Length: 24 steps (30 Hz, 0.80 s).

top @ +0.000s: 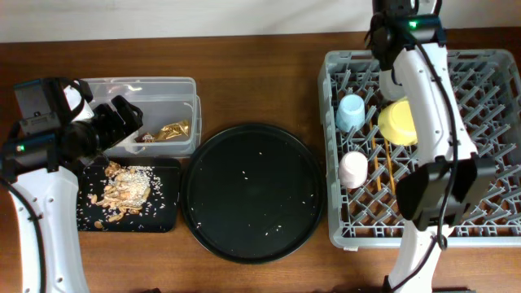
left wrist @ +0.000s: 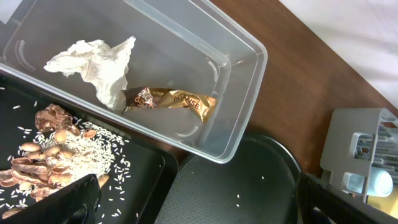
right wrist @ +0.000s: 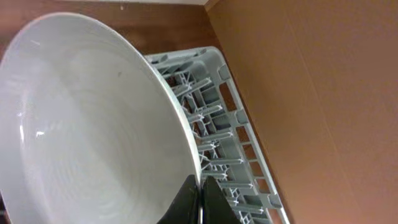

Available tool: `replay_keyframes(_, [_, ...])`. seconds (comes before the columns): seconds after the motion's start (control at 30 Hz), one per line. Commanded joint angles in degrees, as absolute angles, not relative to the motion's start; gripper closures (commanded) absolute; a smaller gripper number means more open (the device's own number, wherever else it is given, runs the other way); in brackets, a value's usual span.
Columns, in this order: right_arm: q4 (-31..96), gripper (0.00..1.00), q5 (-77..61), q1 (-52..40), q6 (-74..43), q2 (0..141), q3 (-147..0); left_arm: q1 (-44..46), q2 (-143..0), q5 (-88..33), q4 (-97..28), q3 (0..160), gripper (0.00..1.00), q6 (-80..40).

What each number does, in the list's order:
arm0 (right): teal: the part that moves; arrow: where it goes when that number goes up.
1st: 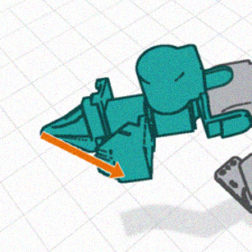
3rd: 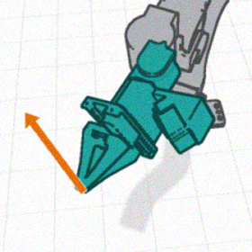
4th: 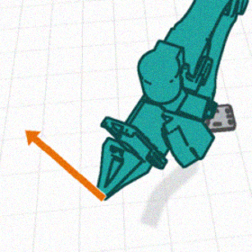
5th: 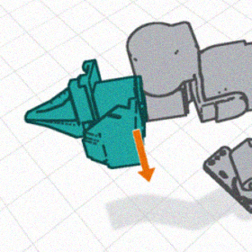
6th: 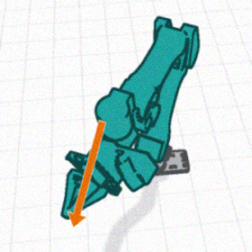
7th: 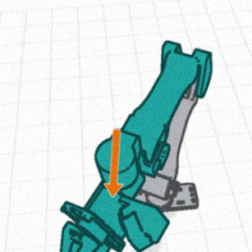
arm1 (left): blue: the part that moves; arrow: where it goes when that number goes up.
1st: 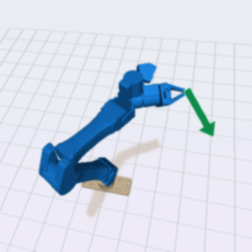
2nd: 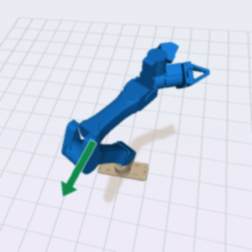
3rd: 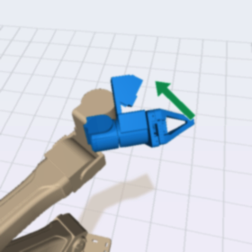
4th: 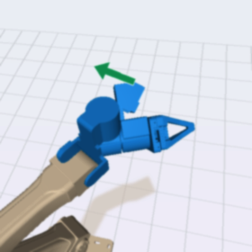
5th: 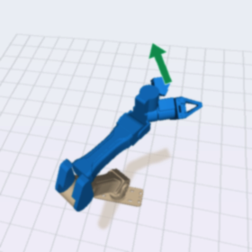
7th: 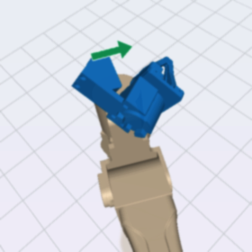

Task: Sort waste into correct bins and load items into the dishwasher rack
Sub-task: 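Lift the white plate and stand it upright in the rack's back row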

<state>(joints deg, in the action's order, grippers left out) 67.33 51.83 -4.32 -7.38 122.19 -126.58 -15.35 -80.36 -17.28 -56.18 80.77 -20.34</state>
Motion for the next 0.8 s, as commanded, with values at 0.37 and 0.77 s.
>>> replay_keyframes(0.37, [64.2, 0.4, 46.5, -7.2, -5.0, 119.3, -122.5, -15.6, -80.4, -17.1, -56.1, 80.7, 0.01, -19.6])
replay_keyframes(0.77, [67.3, 0.02, -0.4, -7.1, -4.9, 108.6, -123.1, -15.6, -80.4, -17.1, -56.1, 80.7, 0.01, -19.6])
